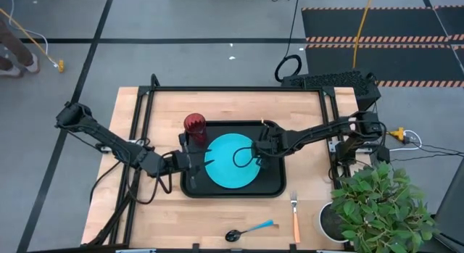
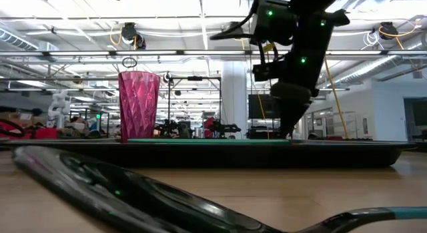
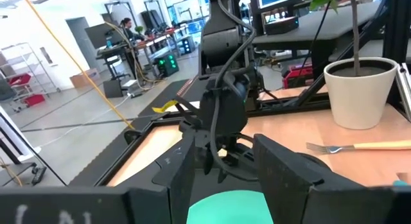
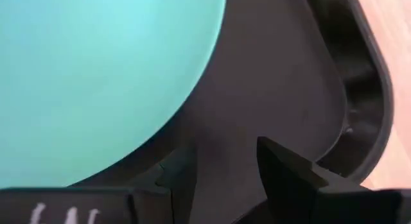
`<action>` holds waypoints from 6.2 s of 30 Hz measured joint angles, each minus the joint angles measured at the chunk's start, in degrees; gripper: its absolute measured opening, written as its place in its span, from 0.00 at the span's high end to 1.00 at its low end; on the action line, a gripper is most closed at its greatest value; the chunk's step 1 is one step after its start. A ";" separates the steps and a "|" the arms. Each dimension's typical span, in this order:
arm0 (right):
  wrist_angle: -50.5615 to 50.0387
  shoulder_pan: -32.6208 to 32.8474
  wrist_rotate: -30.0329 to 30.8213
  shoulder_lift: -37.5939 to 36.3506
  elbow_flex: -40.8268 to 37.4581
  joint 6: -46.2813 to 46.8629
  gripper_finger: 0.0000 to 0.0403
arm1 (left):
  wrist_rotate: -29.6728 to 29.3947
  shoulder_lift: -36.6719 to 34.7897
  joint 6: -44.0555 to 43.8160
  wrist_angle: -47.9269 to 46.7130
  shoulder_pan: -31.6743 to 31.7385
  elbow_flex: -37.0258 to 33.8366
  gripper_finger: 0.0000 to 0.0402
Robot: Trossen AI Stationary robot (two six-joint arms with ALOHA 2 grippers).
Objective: Pick and place plate/cup/fork/spoon on tray
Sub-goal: Adjust the blue plate, then put the fork on the black food tray
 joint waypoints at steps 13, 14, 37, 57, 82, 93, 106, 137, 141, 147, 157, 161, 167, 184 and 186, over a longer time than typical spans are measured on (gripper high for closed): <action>8.15 1.46 -3.22 -0.05 -2.49 0.69 0.63 | 0.00 0.00 0.00 0.07 0.00 0.00 0.60; 8.22 1.56 -3.15 -0.03 -2.49 0.69 0.63 | 0.00 0.00 0.02 0.08 0.00 0.00 0.60; 6.61 3.38 -1.06 -1.75 -4.66 6.34 0.63 | 0.00 0.00 0.59 -0.03 0.03 0.00 0.60; 12.21 6.27 1.48 0.01 -4.76 8.40 0.63 | -0.19 0.00 0.86 -0.10 -0.10 0.00 0.60; -33.19 9.87 -5.91 -8.17 16.38 30.78 0.63 | 19.55 -14.39 1.74 -10.41 2.43 0.02 0.60; -41.50 15.36 -38.44 6.63 27.34 46.71 0.63 | 22.58 -21.85 7.33 -15.47 4.06 0.02 0.60; -35.85 24.34 -35.83 7.62 26.84 72.18 0.63 | 22.67 -32.30 10.71 -22.13 4.04 0.02 0.60; -11.93 28.14 -42.24 7.64 5.33 81.62 0.63 | 22.49 -32.65 9.78 -23.76 4.04 0.02 0.60; -11.70 28.17 -42.40 7.64 4.81 81.37 0.64 | 22.49 -32.65 9.77 -23.92 4.04 0.02 0.60; -9.71 28.13 -42.54 7.51 3.16 80.14 0.72 | 22.46 -32.65 9.75 -24.04 4.04 0.02 0.60; -11.59 27.66 -47.95 7.62 2.73 74.91 0.97 | 21.98 -32.65 7.55 -25.33 4.04 0.02 0.60; -12.25 26.97 -49.67 7.55 2.75 72.78 0.97 | 21.97 -32.68 6.34 -25.82 4.04 0.02 0.60; -12.88 26.59 -48.92 2.93 2.78 74.39 1.00 | 21.95 -32.70 5.92 -26.66 4.04 0.02 0.60; -9.12 21.79 -19.30 -14.90 2.84 77.41 1.00 | 21.86 -32.72 6.83 -26.58 4.04 0.02 0.60; -8.20 19.02 -19.34 -14.19 2.86 73.07 1.00 | 21.84 -32.72 7.40 -26.26 4.04 0.02 0.60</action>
